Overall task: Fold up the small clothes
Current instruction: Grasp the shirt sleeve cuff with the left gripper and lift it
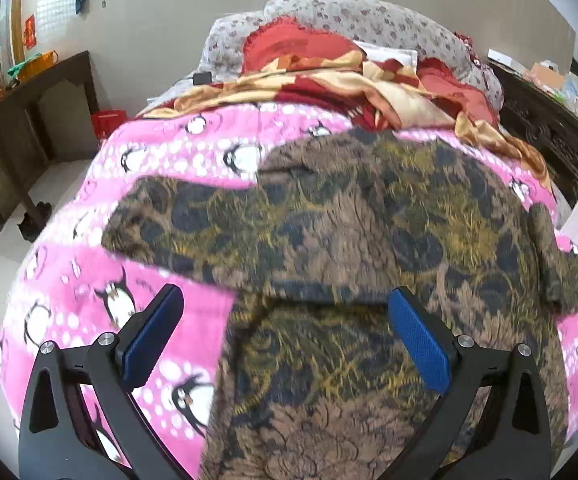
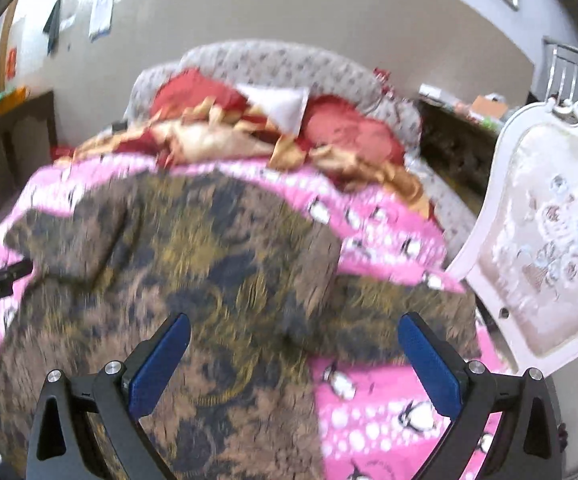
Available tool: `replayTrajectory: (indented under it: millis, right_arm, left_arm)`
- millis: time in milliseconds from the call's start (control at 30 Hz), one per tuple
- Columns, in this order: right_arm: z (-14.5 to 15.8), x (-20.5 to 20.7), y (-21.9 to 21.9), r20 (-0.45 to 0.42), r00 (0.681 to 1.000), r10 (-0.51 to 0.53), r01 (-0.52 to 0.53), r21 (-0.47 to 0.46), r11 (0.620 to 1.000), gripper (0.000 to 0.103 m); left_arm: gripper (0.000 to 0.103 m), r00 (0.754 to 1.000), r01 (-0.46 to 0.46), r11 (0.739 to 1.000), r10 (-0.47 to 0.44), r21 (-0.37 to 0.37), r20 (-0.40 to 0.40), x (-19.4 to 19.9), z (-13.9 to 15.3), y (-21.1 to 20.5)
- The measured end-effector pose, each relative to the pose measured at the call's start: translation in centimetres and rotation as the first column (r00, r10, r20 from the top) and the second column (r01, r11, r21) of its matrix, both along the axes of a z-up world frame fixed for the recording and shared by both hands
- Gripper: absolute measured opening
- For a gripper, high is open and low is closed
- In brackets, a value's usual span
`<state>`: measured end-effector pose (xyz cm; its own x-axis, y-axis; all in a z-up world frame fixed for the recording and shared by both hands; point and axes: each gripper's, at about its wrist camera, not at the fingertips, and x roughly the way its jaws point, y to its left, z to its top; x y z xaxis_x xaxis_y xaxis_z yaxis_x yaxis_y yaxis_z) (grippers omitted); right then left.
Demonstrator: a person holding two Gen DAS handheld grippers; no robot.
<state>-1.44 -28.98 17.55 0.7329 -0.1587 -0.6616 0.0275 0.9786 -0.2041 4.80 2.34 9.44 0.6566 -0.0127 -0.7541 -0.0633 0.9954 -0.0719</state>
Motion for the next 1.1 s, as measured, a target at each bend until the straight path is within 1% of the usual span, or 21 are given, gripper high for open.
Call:
replayTrajectory:
  millis: [33,100,233,300,333,400,433,467,533,567,600,633,700,733,767,800,833,867,1000,1067,1100]
  right_arm:
    - [0.4,0.5,0.5,0.008,1.000,0.001,-0.001,-0.006,1.000,0.103]
    - [0.0,1.6,1.2,0.026,1.000,0.007,-0.007,0.009,1.000,0.103]
    - [-2.1,3.0,3.4,0.072,0.996,0.052,-0.053,0.005,0.999,0.103]
    - [-4.3,3.6,4.4,0.065,0.995,0.069,-0.068,-0.024,0.997,0.103]
    - [-5.9,4.0,4.8,0.042,0.997,0.069,-0.067,-0.035,0.997,0.103]
    - [-8.3,4.4,5.3,0.009,0.997,0.079,-0.078,-0.031,0.996,0.103]
    - [-9.5,4.4,5.4,0.003,0.997,0.081,-0.081,-0.029,0.996,0.103]
    - [-10.7,4.2,5.5,-0.003,0.996,0.085,-0.085,-0.029,0.996,0.103]
    - [-13.2,3.8,5.4,-0.017,0.997,0.075,-0.075,-0.039,0.996,0.103]
    - [-14.2,3.9,5.6,-0.044,0.997,0.057,-0.060,-0.063,0.996,0.103]
    - [-14.4,4.2,5.9,-0.054,0.997,0.047,-0.052,-0.091,0.994,0.103]
    - [-14.3,4.1,6.0,-0.040,0.998,0.057,-0.061,-0.092,0.994,0.103]
    - [-15.0,4.3,6.2,-0.049,0.997,0.051,-0.057,-0.121,0.991,0.103]
    - [-15.1,4.4,6.3,-0.055,0.997,0.052,-0.059,-0.131,0.990,0.103]
    - [-15.3,4.5,6.4,-0.064,0.996,0.058,-0.066,-0.137,0.988,0.103]
    - [-15.3,4.5,6.4,-0.065,0.996,0.059,-0.068,-0.145,0.987,0.103]
    - [-15.3,4.6,6.5,-0.066,0.996,0.059,-0.068,-0.154,0.986,0.103]
    - [-15.3,4.5,6.6,-0.066,0.996,0.060,-0.070,-0.158,0.985,0.103]
    - [-15.3,4.6,6.7,-0.068,0.996,0.061,-0.072,-0.172,0.982,0.103]
    - [-15.4,4.5,6.8,-0.070,0.996,0.061,-0.072,-0.177,0.981,0.103]
    - [-15.5,4.6,6.8,-0.069,0.996,0.060,-0.072,-0.182,0.981,0.103]
  left_arm:
    - [0.103,1.000,-0.005,1.000,0.005,0.001,0.001,0.3,0.2,0.2]
    - [0.103,1.000,-0.007,1.000,0.007,-0.004,0.013,0.7,0.6,1.3]
    - [0.103,1.000,-0.026,0.997,0.026,-0.069,-0.007,2.1,0.6,5.8]
    - [0.103,0.999,-0.049,0.994,0.048,-0.096,-0.016,2.9,0.6,9.4]
    - [0.103,0.998,-0.068,0.992,0.066,-0.104,-0.023,3.3,0.6,11.1]
    - [0.103,0.994,-0.104,0.982,0.098,-0.156,-0.052,4.1,0.2,15.3]
    - [0.103,0.993,-0.110,0.974,0.099,-0.199,-0.067,4.5,-0.2,16.9]
    - [0.103,0.992,-0.113,0.960,0.094,-0.256,-0.087,4.9,-0.8,18.6]
    - [0.102,0.989,-0.128,0.914,0.091,-0.384,-0.115,5.2,-2.0,21.0]
    - [0.102,0.988,-0.131,0.878,0.076,-0.461,-0.135,5.6,-2.8,21.8]
    - [0.101,0.988,-0.124,0.841,0.057,-0.527,-0.141,5.8,-3.3,22.1]
    - [0.098,0.987,-0.128,0.805,0.048,-0.579,-0.151,6.1,-3.9,22.2]
    - [0.098,0.981,-0.179,0.723,0.082,-0.668,-0.173,6.0,-4.9,22.4]
    - [0.098,0.979,-0.196,0.666,0.086,-0.720,-0.186,6.0,-5.7,22.4]
    - [0.098,0.976,-0.211,0.643,0.093,-0.736,-0.199,5.9,-6.2,22.3]
    - [0.098,0.970,-0.237,0.632,0.109,-0.738,-0.218,5.8,-6.7,22.3]
    - [0.098,0.965,-0.256,0.632,0.122,-0.732,-0.233,5.7,-7.2,22.2]
    - [0.097,0.960,-0.273,0.622,0.135,-0.733,-0.243,5.7,-7.7,22.2]
    - [0.097,0.965,-0.259,0.590,0.189,-0.764,-0.181,6.4,-7.3,22.6]
    - [0.096,0.968,-0.245,0.589,0.200,-0.770,-0.155,6.9,-7.2,22.6]
    - [0.093,0.967,-0.244,0.589,0.210,-0.770,-0.146,7.0,-7.0,22.6]
